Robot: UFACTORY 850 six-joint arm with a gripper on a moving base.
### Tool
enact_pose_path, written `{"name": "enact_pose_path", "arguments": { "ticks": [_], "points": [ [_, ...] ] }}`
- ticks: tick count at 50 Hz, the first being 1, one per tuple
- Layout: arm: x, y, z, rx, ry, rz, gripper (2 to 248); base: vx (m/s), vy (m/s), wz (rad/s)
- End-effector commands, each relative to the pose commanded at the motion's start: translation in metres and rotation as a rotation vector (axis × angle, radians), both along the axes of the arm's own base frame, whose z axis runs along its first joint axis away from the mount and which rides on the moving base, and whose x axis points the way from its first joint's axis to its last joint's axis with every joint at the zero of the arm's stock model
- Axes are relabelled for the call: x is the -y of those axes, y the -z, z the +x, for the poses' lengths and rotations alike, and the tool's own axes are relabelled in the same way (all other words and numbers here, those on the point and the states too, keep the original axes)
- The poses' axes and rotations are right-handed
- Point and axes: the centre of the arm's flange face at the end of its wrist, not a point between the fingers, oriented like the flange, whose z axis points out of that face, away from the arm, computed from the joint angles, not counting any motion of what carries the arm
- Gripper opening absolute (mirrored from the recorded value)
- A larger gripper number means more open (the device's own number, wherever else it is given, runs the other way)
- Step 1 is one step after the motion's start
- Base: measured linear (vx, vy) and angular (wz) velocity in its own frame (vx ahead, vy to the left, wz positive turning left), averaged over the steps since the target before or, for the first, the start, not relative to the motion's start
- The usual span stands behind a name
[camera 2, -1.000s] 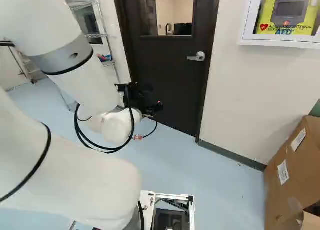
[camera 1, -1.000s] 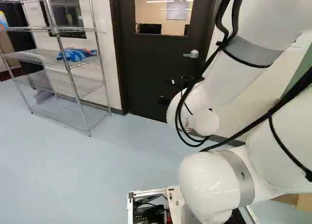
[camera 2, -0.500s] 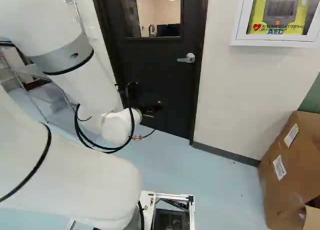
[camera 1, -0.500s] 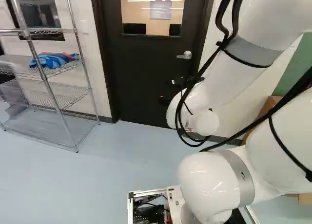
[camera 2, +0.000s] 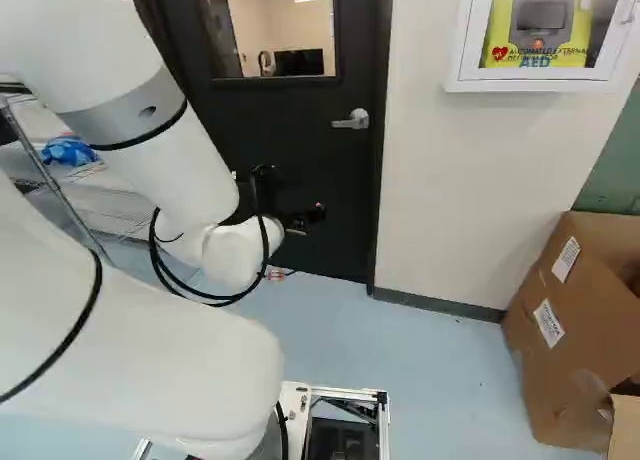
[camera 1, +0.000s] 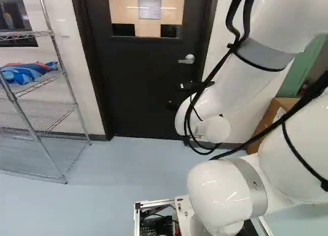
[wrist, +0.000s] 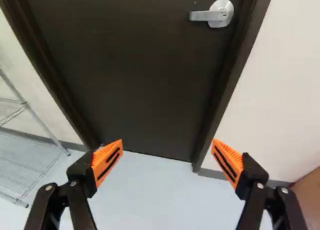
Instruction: Open the door and move inside
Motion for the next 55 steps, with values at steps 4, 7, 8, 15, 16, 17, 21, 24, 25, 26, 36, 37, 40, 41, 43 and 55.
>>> {"name": "enact_pose_path", "arguments": {
  "ticks": [4,7,8,15,16,17,21,24,25,26,36,37,40,41,43,55],
  "points": [
    [0.0000,0.0000,0.0000,0.000,0.000,0.000,247,0.145,0.074,-0.351],
    [0.0000,0.0000,0.0000,0.000,0.000,0.000,247,0.137,0.076,-0.334],
    [0.0000,0.0000,0.0000,0.000,0.000,0.000,247,0.131,0.070,-0.329],
    [0.0000,0.0000,0.0000,0.000,0.000,0.000,247,0.128,0.067,-0.321],
    [0.0000,0.0000,0.0000,0.000,0.000,0.000,247,0.124,0.065,-0.310],
    [0.0000,0.0000,0.0000,0.000,0.000,0.000,247,0.136,0.073,-0.370],
    [0.0000,0.0000,0.0000,0.000,0.000,0.000,247,0.121,0.069,-0.313],
    [0.0000,0.0000,0.0000,0.000,0.000,0.000,247,0.129,0.076,-0.329],
    [0.0000,0.0000,0.0000,0.000,0.000,0.000,247,0.121,0.069,-0.322],
    [0.0000,0.0000,0.0000,0.000,0.000,0.000,247,0.128,0.086,-0.368],
    [0.0000,0.0000,0.0000,0.000,0.000,0.000,247,0.109,0.083,-0.307],
    [0.0000,0.0000,0.0000,0.000,0.000,0.000,247,0.117,0.100,-0.355],
    [0.0000,0.0000,0.0000,0.000,0.000,0.000,247,0.100,0.096,-0.316],
    [0.0000,0.0000,0.0000,0.000,0.000,0.000,247,0.092,0.094,-0.279],
    [0.0000,0.0000,0.0000,0.000,0.000,0.000,247,0.094,0.100,-0.298],
    [0.0000,0.0000,0.0000,0.000,0.000,0.000,247,0.097,0.098,-0.311]
  ]
}}
